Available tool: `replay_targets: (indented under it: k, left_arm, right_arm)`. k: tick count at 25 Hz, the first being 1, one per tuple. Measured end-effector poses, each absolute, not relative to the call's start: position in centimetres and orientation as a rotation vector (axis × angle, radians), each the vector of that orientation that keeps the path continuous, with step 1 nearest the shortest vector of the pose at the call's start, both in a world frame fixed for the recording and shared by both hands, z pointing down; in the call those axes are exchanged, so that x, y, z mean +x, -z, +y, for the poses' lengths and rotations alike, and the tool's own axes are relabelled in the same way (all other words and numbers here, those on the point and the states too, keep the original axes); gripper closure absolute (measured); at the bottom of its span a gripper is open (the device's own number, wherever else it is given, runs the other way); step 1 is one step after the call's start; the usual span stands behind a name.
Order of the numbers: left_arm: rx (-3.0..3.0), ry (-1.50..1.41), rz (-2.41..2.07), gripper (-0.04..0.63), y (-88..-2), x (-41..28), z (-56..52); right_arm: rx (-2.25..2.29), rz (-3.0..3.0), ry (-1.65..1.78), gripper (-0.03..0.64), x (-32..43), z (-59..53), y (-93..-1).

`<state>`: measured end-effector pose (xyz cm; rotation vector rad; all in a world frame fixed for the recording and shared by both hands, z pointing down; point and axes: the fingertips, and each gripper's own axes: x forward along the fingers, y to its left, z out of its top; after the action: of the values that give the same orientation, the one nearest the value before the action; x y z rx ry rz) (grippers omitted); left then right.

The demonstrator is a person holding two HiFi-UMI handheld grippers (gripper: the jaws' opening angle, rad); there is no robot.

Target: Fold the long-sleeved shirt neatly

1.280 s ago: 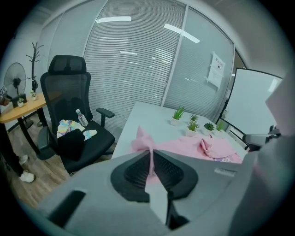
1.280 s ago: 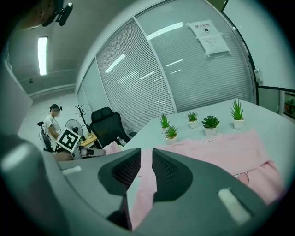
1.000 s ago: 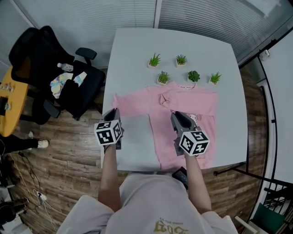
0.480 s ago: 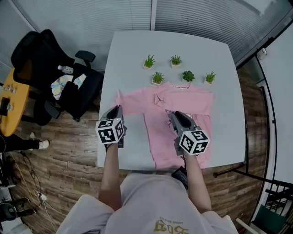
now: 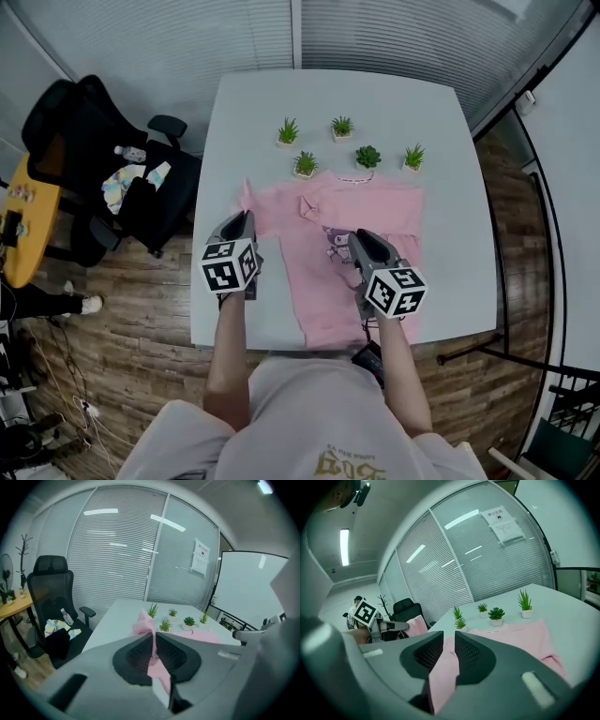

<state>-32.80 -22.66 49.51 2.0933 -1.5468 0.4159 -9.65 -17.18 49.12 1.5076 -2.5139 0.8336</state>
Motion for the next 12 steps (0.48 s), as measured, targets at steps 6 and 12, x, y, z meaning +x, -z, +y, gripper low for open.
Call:
replay_targets:
  k: [6, 12]
  left_arm:
    - [2.135, -0.403, -1.539, 0.575, -47.9, -29.3, -23.4]
    - [2.173, -0.389, -1.525, 0.575, -46.7, -25.7, -23.9]
  right_arm:
    - [1.523, -2.523, -0.841, 0.529, -7.1, -17.2, -48.9]
    - [1.525, -2.533, -0.839, 0.529, -4.8, -17.4, -48.6]
